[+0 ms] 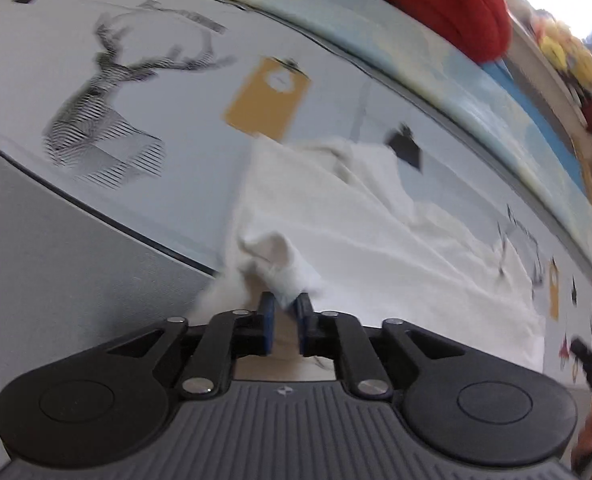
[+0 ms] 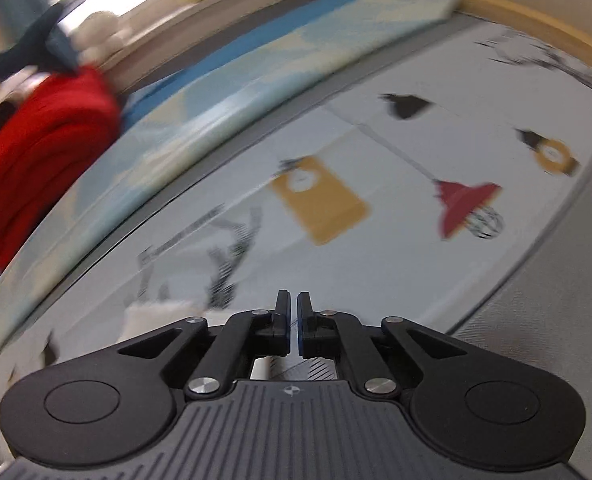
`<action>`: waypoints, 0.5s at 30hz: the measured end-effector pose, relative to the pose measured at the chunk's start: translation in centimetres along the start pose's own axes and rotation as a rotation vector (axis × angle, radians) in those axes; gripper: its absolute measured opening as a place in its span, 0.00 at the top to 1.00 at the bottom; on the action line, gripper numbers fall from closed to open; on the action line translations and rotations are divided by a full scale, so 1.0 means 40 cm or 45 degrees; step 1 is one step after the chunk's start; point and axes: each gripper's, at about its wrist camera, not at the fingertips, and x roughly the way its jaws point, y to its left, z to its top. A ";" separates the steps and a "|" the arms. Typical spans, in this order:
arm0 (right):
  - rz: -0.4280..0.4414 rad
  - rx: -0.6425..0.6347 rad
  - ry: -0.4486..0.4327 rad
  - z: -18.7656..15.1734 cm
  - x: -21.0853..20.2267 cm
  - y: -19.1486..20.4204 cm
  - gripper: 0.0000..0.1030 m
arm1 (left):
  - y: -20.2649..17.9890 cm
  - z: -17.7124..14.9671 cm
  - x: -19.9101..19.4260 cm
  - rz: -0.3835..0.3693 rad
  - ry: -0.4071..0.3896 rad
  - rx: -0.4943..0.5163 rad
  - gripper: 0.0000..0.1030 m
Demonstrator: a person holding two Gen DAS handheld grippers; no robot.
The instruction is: Fold small clothes
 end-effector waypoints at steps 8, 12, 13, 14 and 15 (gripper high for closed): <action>0.134 -0.467 0.272 -0.097 -0.013 0.044 0.78 | 0.022 0.022 -0.030 0.034 -0.078 -0.048 0.85; 0.191 -0.384 0.316 -0.129 0.012 0.026 0.77 | 0.013 -0.001 -0.031 0.029 -0.076 -0.018 0.85; 0.193 -0.365 0.329 -0.136 0.018 0.025 0.77 | 0.012 -0.007 -0.030 0.025 -0.070 -0.016 0.83; 0.196 -0.354 0.340 -0.146 0.020 0.023 0.77 | 0.011 -0.007 -0.025 0.022 -0.063 -0.015 0.80; 0.203 -0.352 0.353 -0.155 0.024 0.021 0.77 | 0.012 -0.010 -0.023 0.019 -0.053 -0.011 0.77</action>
